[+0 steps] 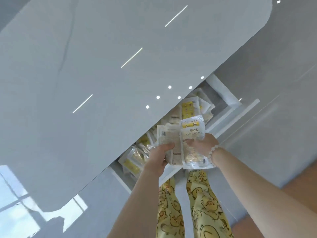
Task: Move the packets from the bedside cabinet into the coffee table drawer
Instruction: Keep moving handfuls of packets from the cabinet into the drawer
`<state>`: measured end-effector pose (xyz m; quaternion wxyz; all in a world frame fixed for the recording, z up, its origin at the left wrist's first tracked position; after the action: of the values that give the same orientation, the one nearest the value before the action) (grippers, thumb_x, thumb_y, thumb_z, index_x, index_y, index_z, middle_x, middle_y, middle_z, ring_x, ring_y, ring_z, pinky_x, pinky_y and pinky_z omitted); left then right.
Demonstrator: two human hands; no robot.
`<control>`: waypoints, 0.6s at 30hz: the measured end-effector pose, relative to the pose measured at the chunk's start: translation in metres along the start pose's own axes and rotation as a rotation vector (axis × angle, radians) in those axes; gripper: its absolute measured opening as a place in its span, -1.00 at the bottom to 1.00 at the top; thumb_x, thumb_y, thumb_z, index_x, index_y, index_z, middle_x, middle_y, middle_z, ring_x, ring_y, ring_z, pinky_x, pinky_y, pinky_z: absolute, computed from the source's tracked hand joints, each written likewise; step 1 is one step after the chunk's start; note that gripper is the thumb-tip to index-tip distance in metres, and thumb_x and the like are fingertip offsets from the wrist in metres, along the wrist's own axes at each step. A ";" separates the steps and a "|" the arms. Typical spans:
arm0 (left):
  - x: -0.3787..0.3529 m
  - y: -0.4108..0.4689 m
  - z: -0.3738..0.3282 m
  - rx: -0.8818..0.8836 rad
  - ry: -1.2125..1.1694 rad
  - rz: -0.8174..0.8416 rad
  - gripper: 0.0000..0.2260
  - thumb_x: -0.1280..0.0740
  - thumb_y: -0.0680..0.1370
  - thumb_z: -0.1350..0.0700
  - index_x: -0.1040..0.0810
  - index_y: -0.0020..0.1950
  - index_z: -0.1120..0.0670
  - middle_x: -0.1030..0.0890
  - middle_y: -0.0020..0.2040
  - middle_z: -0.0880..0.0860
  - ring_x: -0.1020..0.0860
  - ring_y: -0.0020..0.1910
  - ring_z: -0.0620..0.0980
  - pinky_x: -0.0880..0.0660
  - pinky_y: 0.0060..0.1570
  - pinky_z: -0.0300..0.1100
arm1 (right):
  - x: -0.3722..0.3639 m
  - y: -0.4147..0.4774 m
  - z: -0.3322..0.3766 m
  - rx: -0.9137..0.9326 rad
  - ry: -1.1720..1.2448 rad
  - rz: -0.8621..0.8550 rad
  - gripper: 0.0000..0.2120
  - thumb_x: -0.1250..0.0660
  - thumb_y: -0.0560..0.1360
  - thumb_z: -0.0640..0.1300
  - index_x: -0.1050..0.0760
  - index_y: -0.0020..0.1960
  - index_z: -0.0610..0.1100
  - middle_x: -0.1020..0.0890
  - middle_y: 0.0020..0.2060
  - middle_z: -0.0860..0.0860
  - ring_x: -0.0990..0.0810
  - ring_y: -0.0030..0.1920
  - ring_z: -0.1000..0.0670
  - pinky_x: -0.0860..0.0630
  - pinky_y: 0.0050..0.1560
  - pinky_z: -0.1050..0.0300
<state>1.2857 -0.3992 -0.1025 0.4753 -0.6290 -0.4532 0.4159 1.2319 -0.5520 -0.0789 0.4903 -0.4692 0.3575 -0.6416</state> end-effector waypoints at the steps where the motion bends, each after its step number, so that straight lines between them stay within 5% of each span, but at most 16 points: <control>1: -0.002 0.015 0.000 -0.003 -0.012 -0.007 -0.66 -0.40 0.43 0.27 -0.54 0.20 0.18 -0.64 0.11 0.17 -0.60 0.12 0.16 -0.49 0.21 0.13 | -0.002 0.018 0.000 -0.007 -0.006 -0.016 -0.77 -0.37 0.48 -0.07 -0.56 0.10 -0.15 -0.63 0.01 -0.09 -0.55 -0.06 -0.06 -0.48 -0.01 0.13; 5: -0.009 0.068 -0.002 -0.015 -0.034 -0.060 -0.60 -0.42 0.43 0.24 -0.50 0.26 0.19 -0.63 0.11 0.13 -0.60 0.09 0.08 -0.51 0.21 0.01 | -0.007 0.080 0.007 -0.009 -0.168 -0.061 -0.78 -0.31 0.50 -0.04 -0.52 -0.14 -0.21 -0.58 -0.23 -0.11 -0.56 -0.15 -0.11 -0.52 -0.11 0.09; 9: -0.008 0.114 -0.005 -0.019 -0.015 -0.151 -0.12 -0.54 0.10 0.04 -0.35 0.40 0.12 -0.57 0.17 0.07 -0.54 0.15 0.06 -0.43 0.28 -0.03 | -0.020 0.137 0.009 0.008 -0.257 -0.075 -0.70 -0.30 0.50 -0.08 -0.32 -0.35 -0.14 -0.43 -0.41 -0.03 -0.46 -0.30 -0.06 -0.32 -0.42 0.20; 13: -0.008 0.149 -0.005 -0.029 -0.018 -0.282 -0.35 -0.51 0.37 0.08 -0.29 0.38 0.09 -0.48 0.18 0.00 -0.45 0.16 0.01 -0.32 0.31 -0.16 | -0.038 0.178 0.005 0.046 -0.264 -0.094 -0.74 -0.31 0.50 -0.05 -0.35 -0.27 -0.15 -0.44 -0.38 -0.03 -0.44 -0.36 -0.03 -0.31 -0.44 0.22; 18: -0.004 0.167 0.000 -0.084 0.082 -0.338 -0.35 -0.52 0.38 0.07 -0.35 0.40 0.09 -0.53 0.25 0.00 -0.49 0.23 0.02 -0.34 0.25 -0.19 | -0.038 0.189 0.005 0.145 -0.480 -0.153 -0.75 -0.32 0.50 -0.01 -0.42 -0.23 -0.16 -0.47 -0.36 -0.02 -0.51 -0.26 -0.05 -0.32 -0.44 0.24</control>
<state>1.3143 -0.4265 -0.2649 0.5299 -0.5797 -0.5496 0.2848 1.2956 -0.5657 -0.2608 0.5436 -0.5974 0.1475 -0.5709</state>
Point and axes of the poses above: each hand's wrist, its own y-axis towards the middle knuckle, its own x-axis out of the back of the hand, z = x × y, the point moved 1 cm from there along y, towards the middle knuckle
